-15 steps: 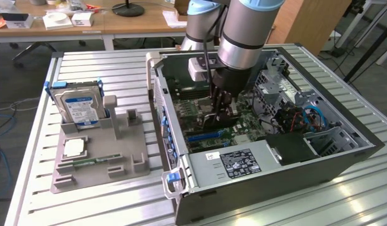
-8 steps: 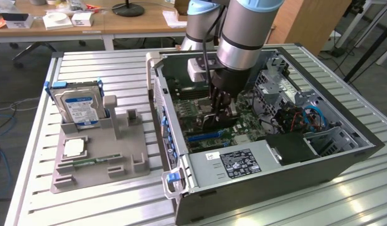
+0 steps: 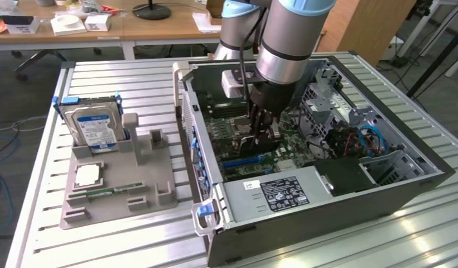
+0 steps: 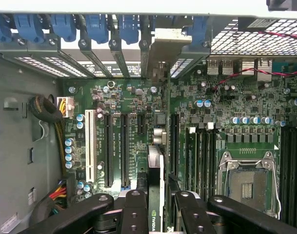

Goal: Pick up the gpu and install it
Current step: 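Insert the gpu into the slot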

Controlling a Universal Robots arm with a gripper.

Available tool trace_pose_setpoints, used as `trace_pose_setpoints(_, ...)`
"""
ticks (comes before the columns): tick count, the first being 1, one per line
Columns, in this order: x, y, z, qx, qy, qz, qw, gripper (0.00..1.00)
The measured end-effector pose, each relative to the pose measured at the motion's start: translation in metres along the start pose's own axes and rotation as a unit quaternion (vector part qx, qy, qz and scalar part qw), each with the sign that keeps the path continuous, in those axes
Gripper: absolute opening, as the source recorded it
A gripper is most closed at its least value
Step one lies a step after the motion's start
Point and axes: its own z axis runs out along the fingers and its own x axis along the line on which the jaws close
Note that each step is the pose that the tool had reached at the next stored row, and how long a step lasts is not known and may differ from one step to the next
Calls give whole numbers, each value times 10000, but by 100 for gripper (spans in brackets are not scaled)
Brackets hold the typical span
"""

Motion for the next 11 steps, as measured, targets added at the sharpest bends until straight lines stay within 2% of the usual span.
trace_pose_setpoints(11, 1, -1, 31, 0, 0, 0, 10000, 27)
